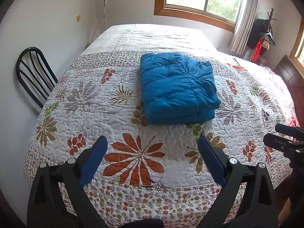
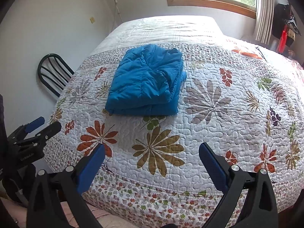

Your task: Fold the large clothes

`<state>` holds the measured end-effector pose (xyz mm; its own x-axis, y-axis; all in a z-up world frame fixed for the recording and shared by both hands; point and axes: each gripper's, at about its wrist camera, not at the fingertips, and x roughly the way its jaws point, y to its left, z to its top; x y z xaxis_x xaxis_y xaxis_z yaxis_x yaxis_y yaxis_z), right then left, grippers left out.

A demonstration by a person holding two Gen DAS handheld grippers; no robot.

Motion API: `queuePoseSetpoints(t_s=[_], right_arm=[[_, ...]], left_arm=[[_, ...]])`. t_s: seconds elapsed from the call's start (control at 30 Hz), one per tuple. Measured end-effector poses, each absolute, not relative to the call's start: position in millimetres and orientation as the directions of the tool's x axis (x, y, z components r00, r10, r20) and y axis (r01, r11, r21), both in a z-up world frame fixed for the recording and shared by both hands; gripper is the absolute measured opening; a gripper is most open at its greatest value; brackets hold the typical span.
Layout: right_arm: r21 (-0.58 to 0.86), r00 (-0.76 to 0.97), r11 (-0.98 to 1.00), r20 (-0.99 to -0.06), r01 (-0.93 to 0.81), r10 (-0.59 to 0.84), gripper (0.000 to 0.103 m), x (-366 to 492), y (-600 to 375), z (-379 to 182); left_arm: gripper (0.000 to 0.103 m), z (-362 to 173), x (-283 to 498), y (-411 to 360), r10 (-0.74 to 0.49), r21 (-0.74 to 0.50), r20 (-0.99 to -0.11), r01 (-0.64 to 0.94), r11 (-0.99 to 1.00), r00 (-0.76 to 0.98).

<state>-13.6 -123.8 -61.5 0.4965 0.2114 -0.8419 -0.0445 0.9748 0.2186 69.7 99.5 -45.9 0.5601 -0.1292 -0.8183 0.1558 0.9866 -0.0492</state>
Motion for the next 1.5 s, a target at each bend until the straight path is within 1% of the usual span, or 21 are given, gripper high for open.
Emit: queuePoseSetpoints(t_s=[1.5], right_arm=[[0.215,0.494,0.975,-0.844,-0.047,0.210,0.099,-10.7,-124.5,-64.9]], left_arm=[[0.095,-47.7,71.1,98.4,-0.135,-0.051,-0.823,0.165,0.985,0.552]])
